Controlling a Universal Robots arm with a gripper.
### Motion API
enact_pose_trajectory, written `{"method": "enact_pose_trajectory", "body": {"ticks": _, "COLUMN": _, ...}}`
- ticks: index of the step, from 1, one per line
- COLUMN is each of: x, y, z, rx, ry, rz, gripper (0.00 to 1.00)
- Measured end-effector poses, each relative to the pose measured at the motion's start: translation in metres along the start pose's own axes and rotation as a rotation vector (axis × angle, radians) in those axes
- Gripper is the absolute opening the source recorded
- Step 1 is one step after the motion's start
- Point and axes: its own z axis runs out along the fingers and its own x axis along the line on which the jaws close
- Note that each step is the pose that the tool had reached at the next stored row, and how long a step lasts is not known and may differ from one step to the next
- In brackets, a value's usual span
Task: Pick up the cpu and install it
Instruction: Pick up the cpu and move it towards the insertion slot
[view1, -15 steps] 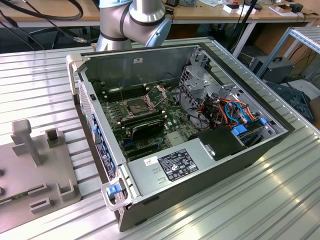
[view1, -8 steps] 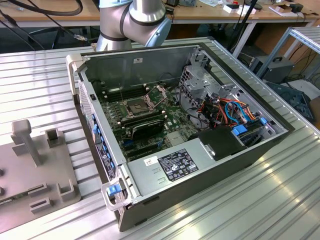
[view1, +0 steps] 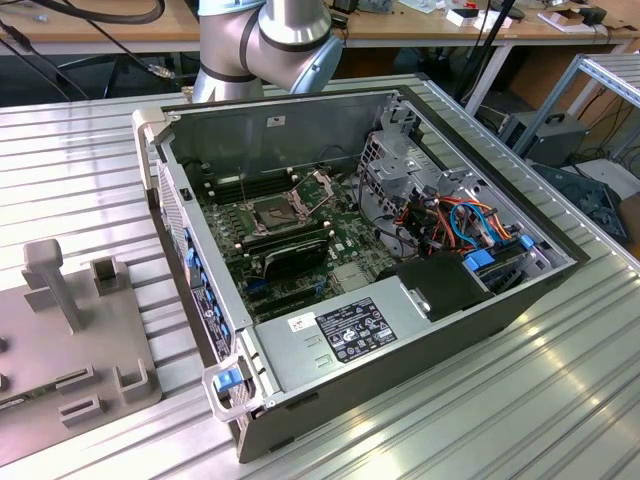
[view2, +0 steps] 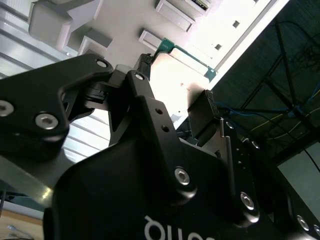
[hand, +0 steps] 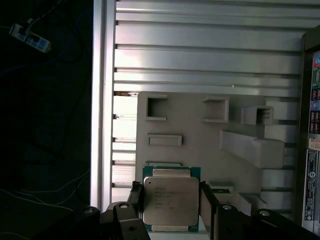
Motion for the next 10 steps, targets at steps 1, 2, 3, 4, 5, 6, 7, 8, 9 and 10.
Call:
{"method": "enact_pose_trajectory", "body": {"ticks": 1, "x": 0.0, "y": 0.0, "z": -0.0001, "rx": 0.0, "ry": 0.0, "rz": 0.0, "gripper": 0.55}}
{"method": "enact_pose_trajectory", "body": {"ticks": 2, "x": 0.0, "y": 0.0, "z": -0.0001, "rx": 0.0001, "ry": 0.0, "rz": 0.0, "gripper": 0.55}}
{"method": "enact_pose_trajectory", "body": {"ticks": 3, "x": 0.0, "y": 0.0, "z": -0.0002, "rx": 0.0001, "ry": 0.0, "rz": 0.0, "gripper": 0.55}}
{"method": "enact_pose_trajectory", "body": {"ticks": 4, "x": 0.0, "y": 0.0, "z": -0.0006, "rx": 0.0002, "ry": 0.0002, "rz": 0.0, "gripper": 0.55}}
{"method": "enact_pose_trajectory", "body": {"ticks": 5, "x": 0.0, "y": 0.0, "z": -0.0011, "rx": 0.0002, "ry": 0.0003, "rz": 0.0, "gripper": 0.55}}
{"method": "enact_pose_trajectory", "body": {"ticks": 6, "x": 0.0, "y": 0.0, "z": -0.0014, "rx": 0.0001, "ry": 0.0001, "rz": 0.0, "gripper": 0.55}}
{"method": "enact_pose_trajectory", "body": {"ticks": 7, "x": 0.0, "y": 0.0, "z": -0.0022, "rx": 0.0001, "ry": 0.0001, "rz": 0.0, "gripper": 0.55}}
{"method": "enact_pose_trajectory", "body": {"ticks": 8, "x": 0.0, "y": 0.0, "z": -0.0027, "rx": 0.0001, "ry": 0.0001, "rz": 0.0, "gripper": 0.55}}
{"method": "enact_pose_trajectory", "body": {"ticks": 9, "x": 0.0, "y": 0.0, "z": -0.0032, "rx": 0.0001, "ry": 0.0, "rz": 0.0, "gripper": 0.55}}
{"method": "enact_pose_trajectory", "body": {"ticks": 10, "x": 0.0, "y": -0.0001, "z": -0.0038, "rx": 0.0001, "ry": 0.0, "rz": 0.0, "gripper": 0.55}}
